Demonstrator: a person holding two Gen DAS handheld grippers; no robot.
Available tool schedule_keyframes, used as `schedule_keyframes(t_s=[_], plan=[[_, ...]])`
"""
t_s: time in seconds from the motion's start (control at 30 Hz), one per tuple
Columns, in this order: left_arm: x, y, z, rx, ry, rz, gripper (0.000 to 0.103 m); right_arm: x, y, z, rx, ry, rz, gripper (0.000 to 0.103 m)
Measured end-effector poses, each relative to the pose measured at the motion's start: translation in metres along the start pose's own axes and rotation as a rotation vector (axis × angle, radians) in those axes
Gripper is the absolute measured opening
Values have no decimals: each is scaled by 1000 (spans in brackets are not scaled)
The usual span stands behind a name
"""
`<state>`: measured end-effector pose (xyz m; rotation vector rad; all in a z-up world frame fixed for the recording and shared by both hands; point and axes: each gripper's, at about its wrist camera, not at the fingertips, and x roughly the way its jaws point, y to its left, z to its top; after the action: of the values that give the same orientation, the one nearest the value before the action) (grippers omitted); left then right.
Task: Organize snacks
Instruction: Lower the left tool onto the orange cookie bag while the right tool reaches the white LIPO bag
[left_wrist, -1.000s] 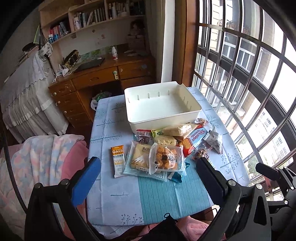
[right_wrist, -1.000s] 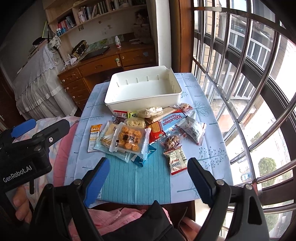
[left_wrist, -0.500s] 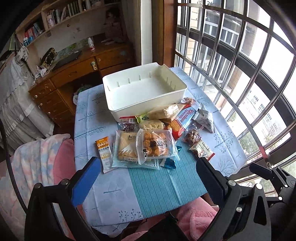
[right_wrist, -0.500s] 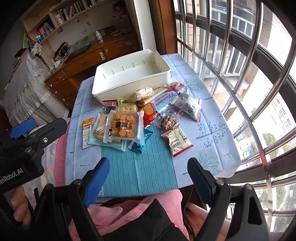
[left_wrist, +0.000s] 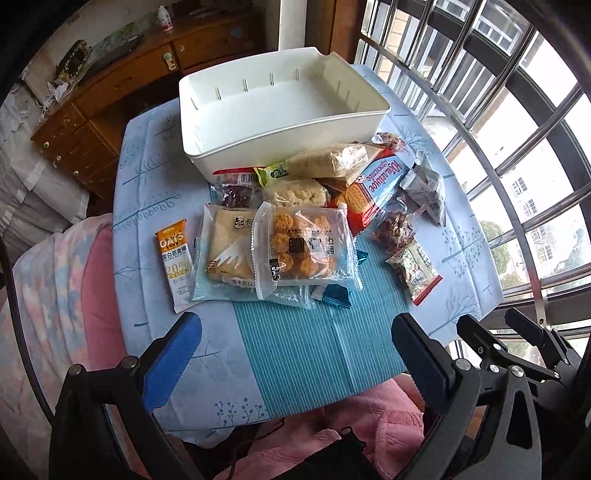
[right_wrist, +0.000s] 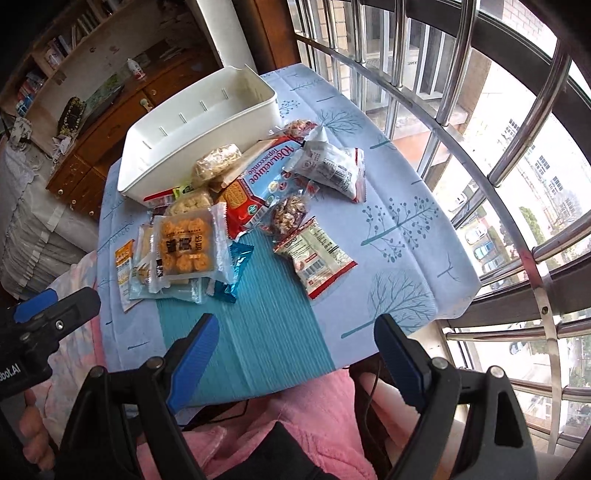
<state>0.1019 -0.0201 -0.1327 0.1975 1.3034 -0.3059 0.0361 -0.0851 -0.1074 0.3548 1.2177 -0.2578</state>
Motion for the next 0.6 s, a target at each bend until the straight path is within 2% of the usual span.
schedule_keyframes(t_s=[0.2,0.4,0.6], plan=[[49,-5,21,-24,141,-7,102,43,-4,18,-44,57,-18,87],[93,-7,38,-67,261,34,102,86,-6,30,-113,162,-51,87],[126,-3,54,-127,338,59,102,121,-8,41,-171,267,-27,87]])
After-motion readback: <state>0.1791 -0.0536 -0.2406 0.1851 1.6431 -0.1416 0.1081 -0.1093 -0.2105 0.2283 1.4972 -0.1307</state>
